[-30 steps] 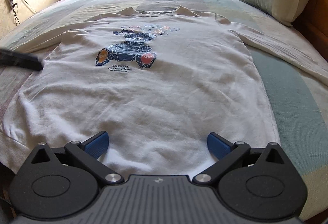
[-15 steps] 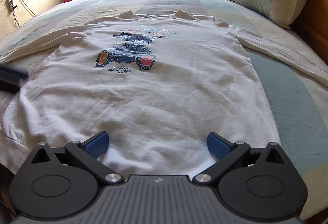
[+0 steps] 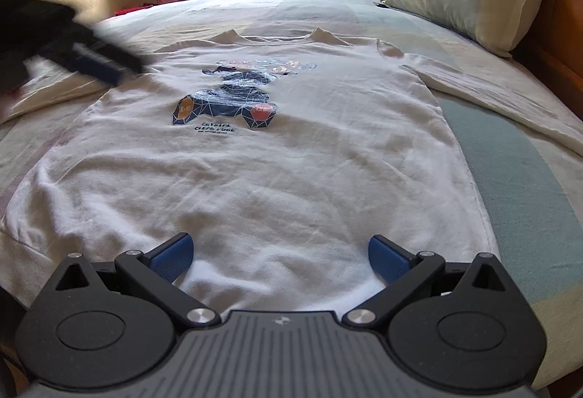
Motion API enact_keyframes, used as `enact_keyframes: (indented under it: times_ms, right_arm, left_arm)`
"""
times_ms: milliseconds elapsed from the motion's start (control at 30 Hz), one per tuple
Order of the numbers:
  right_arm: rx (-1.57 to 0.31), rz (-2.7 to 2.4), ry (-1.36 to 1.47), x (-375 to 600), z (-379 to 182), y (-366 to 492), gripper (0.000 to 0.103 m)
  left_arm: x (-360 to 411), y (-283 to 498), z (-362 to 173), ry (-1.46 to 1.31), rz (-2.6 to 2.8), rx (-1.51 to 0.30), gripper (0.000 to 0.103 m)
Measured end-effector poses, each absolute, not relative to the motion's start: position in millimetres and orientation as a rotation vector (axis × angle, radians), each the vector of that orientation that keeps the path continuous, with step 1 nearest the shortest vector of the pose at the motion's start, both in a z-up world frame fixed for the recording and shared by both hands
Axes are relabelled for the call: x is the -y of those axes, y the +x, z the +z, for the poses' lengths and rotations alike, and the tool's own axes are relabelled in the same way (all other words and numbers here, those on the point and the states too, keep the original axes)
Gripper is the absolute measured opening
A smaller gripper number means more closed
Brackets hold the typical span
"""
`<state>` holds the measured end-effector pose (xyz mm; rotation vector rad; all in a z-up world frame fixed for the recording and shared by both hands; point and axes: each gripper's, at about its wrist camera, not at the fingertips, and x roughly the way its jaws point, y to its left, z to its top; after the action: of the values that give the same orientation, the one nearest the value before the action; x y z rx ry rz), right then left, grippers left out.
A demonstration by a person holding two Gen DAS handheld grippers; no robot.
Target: Fold clothes
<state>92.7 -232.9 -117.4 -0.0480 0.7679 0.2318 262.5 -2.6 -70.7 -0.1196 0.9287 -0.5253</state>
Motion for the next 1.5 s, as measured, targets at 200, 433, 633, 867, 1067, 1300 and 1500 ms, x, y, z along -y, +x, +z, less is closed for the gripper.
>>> enact_keyframes:
  times_ms: [200,433,633,867,1067,1300,1500]
  right_arm:
    - [-0.758,0.267,-0.054,237.2,-118.0,90.5,0.103]
    - [-0.759,0.291,-0.066,238.4,-118.1,91.5,0.103]
    - [-0.756,0.284,-0.065,237.2,-118.6,90.2,0.103]
    - [-0.806,0.285,-0.075,236.6,-113.7,94.6,0.103]
    - [-0.912,0.31,-0.064,242.6,-97.6,97.6,0.103]
    - [-0.898,0.298,-0.098,236.3,-81.4,76.8,0.103]
    - [-0.893,0.289,-0.116,224.5,-76.1,64.9,0.103]
  left_arm:
    - [5.9,309.3,-111.3,-0.11,-0.374,-0.976,0.102]
    - [-25.5,313.0,-111.2,-0.141,-0.237,-0.947,0.102]
    - [-17.9,299.4,-103.0,-0.17,-0.307,-0.915,0.102]
    - [-39.1,291.3,-102.3,-0.201,-0.148,-0.95,0.1]
    - [-24.6,249.0,-72.2,-0.151,-0.294,-0.932,0.101]
    - [1.4,191.1,-53.9,-0.103,-0.45,-0.916,0.101]
    - [13.2,134.2,-73.0,-0.141,-0.527,-0.951,0.101]
